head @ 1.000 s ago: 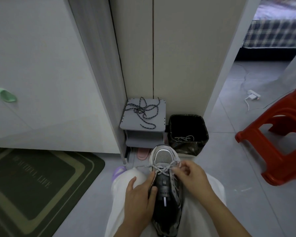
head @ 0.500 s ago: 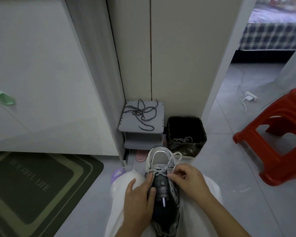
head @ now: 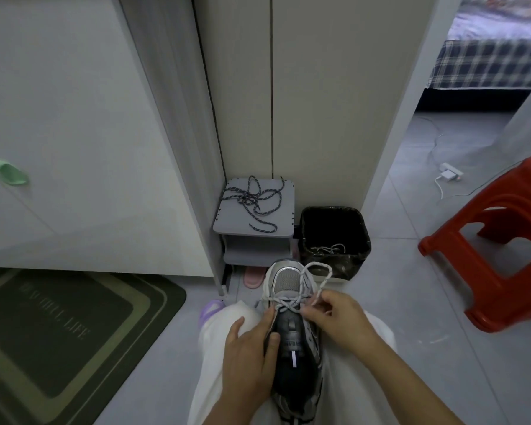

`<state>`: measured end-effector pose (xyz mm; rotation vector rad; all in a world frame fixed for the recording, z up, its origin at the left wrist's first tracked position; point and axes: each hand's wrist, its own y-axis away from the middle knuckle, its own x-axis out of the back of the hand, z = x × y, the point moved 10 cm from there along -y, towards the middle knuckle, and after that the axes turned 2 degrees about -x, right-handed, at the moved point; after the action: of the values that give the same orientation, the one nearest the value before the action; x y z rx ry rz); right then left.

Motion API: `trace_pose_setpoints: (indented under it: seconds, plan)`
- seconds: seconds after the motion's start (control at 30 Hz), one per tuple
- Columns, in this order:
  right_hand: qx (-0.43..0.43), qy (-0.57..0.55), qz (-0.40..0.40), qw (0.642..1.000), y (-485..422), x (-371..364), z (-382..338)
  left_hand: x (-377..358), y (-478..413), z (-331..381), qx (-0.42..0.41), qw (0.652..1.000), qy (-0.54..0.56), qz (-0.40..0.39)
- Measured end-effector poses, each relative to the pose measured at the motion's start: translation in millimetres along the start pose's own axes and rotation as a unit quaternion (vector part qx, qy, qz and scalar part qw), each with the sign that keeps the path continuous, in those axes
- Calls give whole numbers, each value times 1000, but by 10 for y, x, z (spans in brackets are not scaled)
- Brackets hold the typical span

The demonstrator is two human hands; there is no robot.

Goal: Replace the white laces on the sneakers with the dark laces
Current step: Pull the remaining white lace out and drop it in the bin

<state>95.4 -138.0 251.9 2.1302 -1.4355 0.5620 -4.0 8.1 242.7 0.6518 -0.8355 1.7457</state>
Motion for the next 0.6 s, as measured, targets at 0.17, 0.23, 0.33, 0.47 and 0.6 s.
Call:
trace_pose_setpoints:
  seconds: [0.17, 0.23, 0.33, 0.47, 0.6]
  plan:
    - [-4, -9, 50, 999, 8, 14, 49, -27, 6, -30, -3, 1000, -6, 3]
    - [-45, -172, 94, 980, -8, 131, 181, -36, 7, -51, 1, 1000, -11, -2]
    - [-44, -187, 106, 976, -30, 232, 231, -28, 5, -44, 3, 1000, -8, -3]
    - [9, -56, 12, 998, -10, -2, 60, -33, 8, -40, 6, 1000, -7, -10]
    - [46, -23, 43, 998, 18, -21, 13, -51, 7, -36, 19, 1000, -6, -21]
